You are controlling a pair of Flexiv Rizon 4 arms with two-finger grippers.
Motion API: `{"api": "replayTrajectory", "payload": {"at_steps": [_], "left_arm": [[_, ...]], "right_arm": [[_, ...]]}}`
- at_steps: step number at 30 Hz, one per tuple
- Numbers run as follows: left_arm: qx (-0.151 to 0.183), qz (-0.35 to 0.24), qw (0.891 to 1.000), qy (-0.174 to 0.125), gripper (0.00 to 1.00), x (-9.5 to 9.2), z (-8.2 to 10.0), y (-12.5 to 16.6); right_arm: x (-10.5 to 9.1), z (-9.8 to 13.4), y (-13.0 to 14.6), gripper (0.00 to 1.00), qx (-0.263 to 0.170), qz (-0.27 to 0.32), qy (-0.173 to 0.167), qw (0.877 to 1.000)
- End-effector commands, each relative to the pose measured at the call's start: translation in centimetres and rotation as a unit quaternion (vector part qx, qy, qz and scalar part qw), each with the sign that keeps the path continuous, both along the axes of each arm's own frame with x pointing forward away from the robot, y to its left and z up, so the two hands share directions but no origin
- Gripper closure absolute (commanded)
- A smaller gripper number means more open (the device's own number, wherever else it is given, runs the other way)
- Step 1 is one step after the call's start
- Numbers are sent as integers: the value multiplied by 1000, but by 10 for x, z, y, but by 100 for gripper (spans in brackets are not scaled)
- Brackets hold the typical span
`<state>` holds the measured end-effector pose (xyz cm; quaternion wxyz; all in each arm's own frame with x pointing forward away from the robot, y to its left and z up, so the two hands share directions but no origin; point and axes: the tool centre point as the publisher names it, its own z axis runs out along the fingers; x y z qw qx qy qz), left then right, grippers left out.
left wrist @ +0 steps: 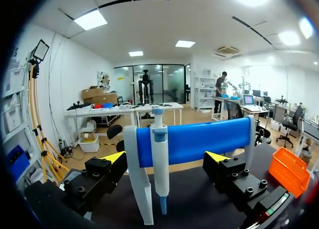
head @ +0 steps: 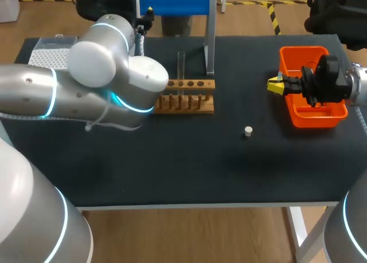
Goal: Invert the test tube, pick up the pipette, mount the tip to pipette, aspirate from beaker and dispense into the tube, eject the tip, return the pipette, and cap with the stopper.
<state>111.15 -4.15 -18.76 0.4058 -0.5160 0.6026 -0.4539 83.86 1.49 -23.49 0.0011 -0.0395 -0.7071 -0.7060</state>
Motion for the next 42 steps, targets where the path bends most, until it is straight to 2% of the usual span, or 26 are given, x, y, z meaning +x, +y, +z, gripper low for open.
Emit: {"api": "replayTrajectory", "payload": {"at_steps": [1, 2, 3, 21, 42], "left_arm": [[2, 10, 1000, -3, 0, 9, -5, -2], [1, 10, 1000, -3, 33, 10, -6, -1], [1, 10, 1000, -2, 52, 12, -7, -1], [1, -5, 1000, 4, 48, 42, -13, 6], [-1, -13, 1000, 5, 51, 52, -18, -2]], "right_arm": [[-1, 1, -1, 100, -1, 0, 0, 1000], [-1, 1, -1, 100, -1, 0, 0, 1000], [-1, 1, -1, 100, -1, 0, 0, 1000], [-1, 1, -1, 100, -1, 0, 0, 1000], [-1, 1, -1, 100, -1, 0, 0, 1000]]}}
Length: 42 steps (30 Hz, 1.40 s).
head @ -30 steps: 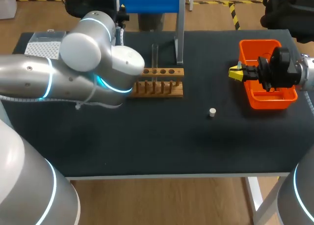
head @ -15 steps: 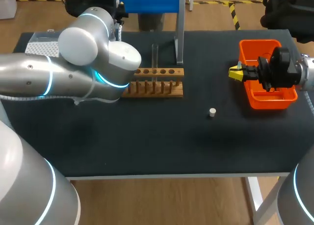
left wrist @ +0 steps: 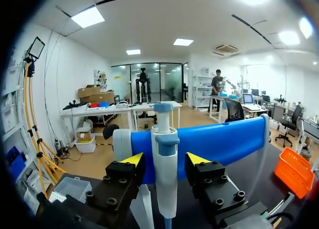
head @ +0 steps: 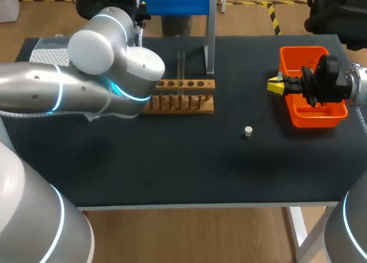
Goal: Invert the test tube, pick up the pipette, mount the tip to pipette, aspirate from beaker and dispense into the tube, eject the tip, return the pipette, and cap with the stopper.
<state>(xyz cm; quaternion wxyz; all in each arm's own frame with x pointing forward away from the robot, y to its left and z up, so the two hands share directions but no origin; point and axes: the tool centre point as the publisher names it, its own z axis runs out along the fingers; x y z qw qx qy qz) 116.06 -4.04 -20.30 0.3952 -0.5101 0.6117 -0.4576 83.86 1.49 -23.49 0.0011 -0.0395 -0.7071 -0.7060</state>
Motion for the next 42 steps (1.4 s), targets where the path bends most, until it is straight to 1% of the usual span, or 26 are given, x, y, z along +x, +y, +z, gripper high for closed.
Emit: {"api": "replayTrajectory", "payload": {"at_steps": [1, 5, 8, 18, 22, 26, 28, 33, 34, 35, 37, 39, 42], "left_arm": [[0, 2, 1000, 0, 51, 3, -3, -4], [-1, 2, 1000, 2, 49, 4, -4, -4], [-1, 2, 1000, 3, 46, 5, -5, -4], [-3, 5, 1000, 3, 49, 9, -6, -4], [-3, 7, 1000, 3, 47, 9, -6, -3], [-4, 8, 1000, 2, 47, 10, -6, -3], [-4, 8, 1000, 1, 50, 10, -6, -3], [-4, 9, 1000, 1, 53, 10, -6, -3], [-5, 9, 1000, 1, 59, 10, -6, -3], [-5, 10, 1000, 1, 74, 10, -7, -3], [-5, 10, 1000, 2, 83, 10, -7, -3], [-6, 11, 1000, 2, 97, 10, -8, -3], [-6, 12, 1000, 3, 95, 10, -8, -3]], "right_arm": [[-1, 1, -1, 100, -1, 0, 0, 1000], [-1, 1, -1, 100, -1, 0, 0, 1000], [-1, 1, -1, 100, -1, 0, 0, 1000], [-1, 1, -1, 100, -1, 0, 0, 1000], [-1, 1, -1, 100, -1, 0, 0, 1000], [-1, 1, -1, 100, -1, 0, 0, 1000], [-1, 1, -1, 100, -1, 0, 0, 1000], [-1, 1, -1, 100, -1, 0, 0, 1000], [-1, 1, -1, 100, -1, 0, 0, 1000], [-1, 1, -1, 100, -1, 0, 0, 1000], [-1, 1, -1, 100, -1, 0, 0, 1000], [-1, 1, -1, 100, -1, 0, 0, 1000], [-1, 1, -1, 100, -1, 0, 0, 1000]]}}
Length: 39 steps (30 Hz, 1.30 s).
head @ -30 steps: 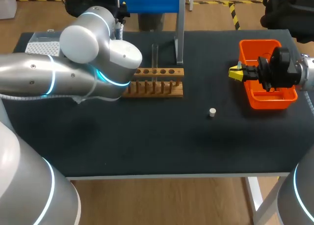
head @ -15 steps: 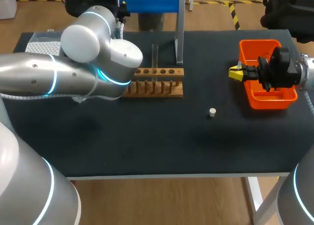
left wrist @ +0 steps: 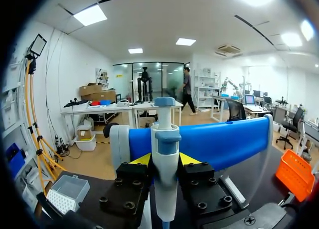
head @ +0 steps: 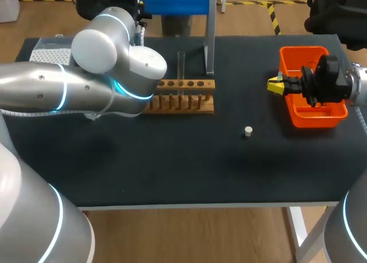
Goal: Invert the test tube, pick up the pipette, mount the tip to pipette, aspirate from beaker and dispense into the tube, eject the tip, return the pipette, and cap with the stopper.
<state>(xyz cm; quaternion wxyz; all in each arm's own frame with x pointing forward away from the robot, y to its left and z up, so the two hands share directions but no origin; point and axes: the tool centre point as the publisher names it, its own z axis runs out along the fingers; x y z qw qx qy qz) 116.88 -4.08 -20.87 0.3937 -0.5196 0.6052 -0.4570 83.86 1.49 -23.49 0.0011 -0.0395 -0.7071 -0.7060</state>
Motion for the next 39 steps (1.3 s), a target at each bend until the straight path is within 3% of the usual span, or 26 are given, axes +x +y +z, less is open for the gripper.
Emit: {"api": "replayTrajectory", "payload": {"at_steps": [1, 3, 9, 20, 28, 33, 37, 39], "left_arm": [[0, 3, 1000, 0, 94, 2, -3, -2], [0, 4, 1000, 0, 100, 2, -3, -2], [0, 7, 1000, -10, 100, 1, 7, 0], [16, 0, 999, -38, 100, -4, 48, 2], [17, -105, 994, -25, 100, -25, 79, -3], [-4, -210, 977, -28, 100, -40, 98, -4], [-6, -308, 951, -22, 100, -58, 109, -9], [8, -346, 938, -14, 100, -66, 112, -11]], "right_arm": [[-1, 1, -1, 100, -1, 0, 0, 1000], [-1, 1, -1, 100, -1, 0, 0, 1000], [-1, 1, -1, 100, -1, 0, 0, 1000], [-1, 1, -1, 100, -1, 0, 0, 1000], [-1, 1, -1, 100, -1, 0, 0, 1000], [-1, 1, -1, 100, -1, 0, 0, 1000], [-1, 1, -1, 100, -1, 0, 0, 1000], [-1, 1, -1, 100, -1, 0, 0, 1000]]}}
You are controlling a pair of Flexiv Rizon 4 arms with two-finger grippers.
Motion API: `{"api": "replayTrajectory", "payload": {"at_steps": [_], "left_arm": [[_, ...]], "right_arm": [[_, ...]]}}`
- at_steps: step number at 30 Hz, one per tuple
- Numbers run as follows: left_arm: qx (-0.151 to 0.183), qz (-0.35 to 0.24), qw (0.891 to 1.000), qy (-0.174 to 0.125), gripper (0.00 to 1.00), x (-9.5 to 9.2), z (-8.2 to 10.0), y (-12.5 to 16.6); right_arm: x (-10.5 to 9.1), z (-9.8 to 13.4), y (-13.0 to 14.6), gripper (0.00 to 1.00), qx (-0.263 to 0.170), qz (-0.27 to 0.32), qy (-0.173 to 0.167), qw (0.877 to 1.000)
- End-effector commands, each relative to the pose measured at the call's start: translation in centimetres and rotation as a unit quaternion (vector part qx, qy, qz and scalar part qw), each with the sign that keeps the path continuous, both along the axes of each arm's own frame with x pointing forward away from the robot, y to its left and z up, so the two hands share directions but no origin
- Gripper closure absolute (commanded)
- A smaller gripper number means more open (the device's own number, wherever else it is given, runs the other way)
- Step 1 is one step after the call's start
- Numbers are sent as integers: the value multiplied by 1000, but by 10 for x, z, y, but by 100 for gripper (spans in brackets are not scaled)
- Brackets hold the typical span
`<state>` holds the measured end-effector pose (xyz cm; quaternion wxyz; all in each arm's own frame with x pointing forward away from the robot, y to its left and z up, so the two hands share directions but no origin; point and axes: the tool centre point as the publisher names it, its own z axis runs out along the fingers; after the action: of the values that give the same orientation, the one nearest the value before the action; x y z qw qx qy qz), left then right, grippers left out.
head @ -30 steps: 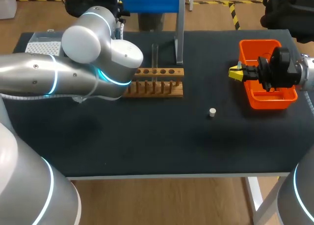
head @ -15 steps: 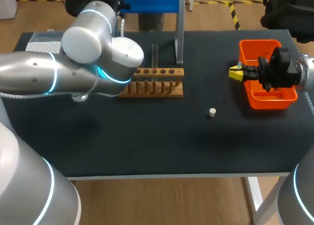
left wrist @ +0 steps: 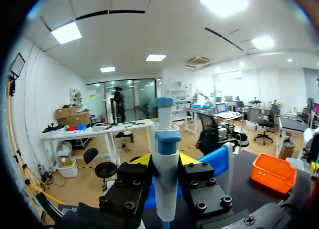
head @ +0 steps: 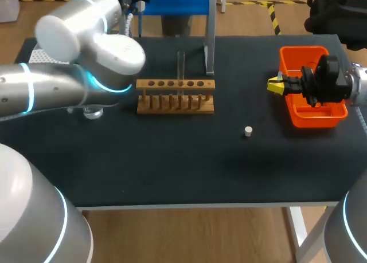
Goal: Invert the test tube, pick up the pipette, mount the tip to pipette, aspirate from beaker and dispense into the tube, eject the tip, return the pipette, and cap with the stopper.
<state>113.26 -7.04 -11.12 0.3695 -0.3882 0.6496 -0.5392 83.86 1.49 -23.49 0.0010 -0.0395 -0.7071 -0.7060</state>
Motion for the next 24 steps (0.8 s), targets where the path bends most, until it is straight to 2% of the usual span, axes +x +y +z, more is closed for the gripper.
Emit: {"api": "replayTrajectory", "payload": {"at_steps": [1, 20, 21, 23, 24], "left_arm": [[21, -204, 977, 55, 100, -30, 15, 18], [21, -204, 977, 55, 100, -30, 15, 18], [19, -204, 977, 54, 100, -36, 16, 20], [5, -231, 972, 32, 100, -46, 20, 21], [8, -238, 971, 29, 100, -53, 22, 19]], "right_arm": [[-1, 1, -1, 100, -1, 0, 0, 1000], [-1, 1, -1, 100, -1, 0, 0, 1000], [-1, 1, -1, 100, -1, 0, 0, 1000], [-1, 1, -1, 100, -1, 0, 0, 1000], [-1, 1, -1, 100, -1, 0, 0, 1000]]}}
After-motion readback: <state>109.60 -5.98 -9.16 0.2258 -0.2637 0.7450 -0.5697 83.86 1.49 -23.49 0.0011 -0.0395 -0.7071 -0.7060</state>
